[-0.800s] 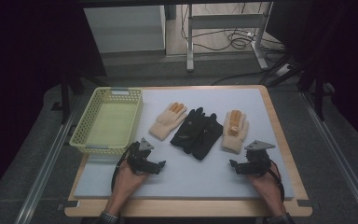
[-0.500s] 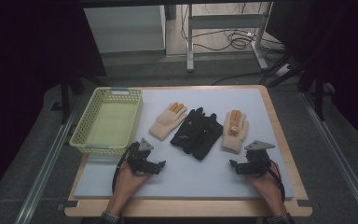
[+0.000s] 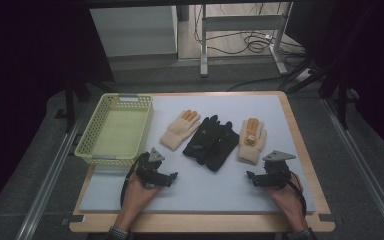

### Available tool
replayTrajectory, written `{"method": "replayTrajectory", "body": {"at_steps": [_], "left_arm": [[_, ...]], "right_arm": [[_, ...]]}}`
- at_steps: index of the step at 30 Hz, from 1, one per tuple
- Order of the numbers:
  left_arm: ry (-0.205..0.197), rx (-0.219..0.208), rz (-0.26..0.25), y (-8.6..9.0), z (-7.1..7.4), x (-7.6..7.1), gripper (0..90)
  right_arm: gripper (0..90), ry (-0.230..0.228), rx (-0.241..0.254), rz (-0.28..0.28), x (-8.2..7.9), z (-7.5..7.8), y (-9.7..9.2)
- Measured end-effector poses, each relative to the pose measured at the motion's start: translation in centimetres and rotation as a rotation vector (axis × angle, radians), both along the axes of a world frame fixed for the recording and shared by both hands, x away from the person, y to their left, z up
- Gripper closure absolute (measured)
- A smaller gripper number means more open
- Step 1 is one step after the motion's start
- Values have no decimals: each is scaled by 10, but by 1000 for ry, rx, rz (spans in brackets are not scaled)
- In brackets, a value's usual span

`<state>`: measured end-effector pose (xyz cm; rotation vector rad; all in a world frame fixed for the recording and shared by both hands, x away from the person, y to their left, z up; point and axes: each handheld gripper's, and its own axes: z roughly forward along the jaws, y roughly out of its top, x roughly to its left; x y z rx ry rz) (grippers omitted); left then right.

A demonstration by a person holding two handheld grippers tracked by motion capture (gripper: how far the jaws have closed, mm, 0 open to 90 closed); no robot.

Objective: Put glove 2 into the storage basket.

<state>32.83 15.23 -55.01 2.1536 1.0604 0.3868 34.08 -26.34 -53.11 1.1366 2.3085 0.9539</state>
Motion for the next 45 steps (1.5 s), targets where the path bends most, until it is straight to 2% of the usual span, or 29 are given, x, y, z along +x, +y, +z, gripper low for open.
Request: {"method": "replayTrajectory", "body": {"at_steps": [10, 14, 18, 20, 22, 25, 31, 36, 40, 45], "left_arm": [[0, 0, 0, 0, 0, 0, 38], [0, -1, 0, 0, 0, 0, 39], [-1, 0, 0, 0, 0, 0, 39], [-1, 0, 0, 0, 0, 0, 39], [-1, -1, 0, 0, 0, 0, 39], [-1, -1, 0, 0, 0, 0, 39], [0, -1, 0, 0, 0, 0, 39], [0, -1, 0, 0, 0, 0, 39], [0, -1, 0, 0, 0, 0, 39], [0, -1, 0, 0, 0, 0, 39]], "right_arm": [[143, 17, 33, 4, -1, 3, -1], [143, 13, 38, 9, -3, 7, 1], [143, 17, 71, 7, -5, 12, 4], [148, 9, 65, 11, -6, 15, 7], [179, -5, 49, 22, -6, 19, 11], [240, -8, 52, 43, -3, 25, 16], [386, -22, 52, 90, 12, 37, 31], [476, -13, 63, 125, 28, 42, 49], [476, -9, 48, 147, 42, 42, 66], [339, -4, 28, 139, 63, 36, 91]]}}
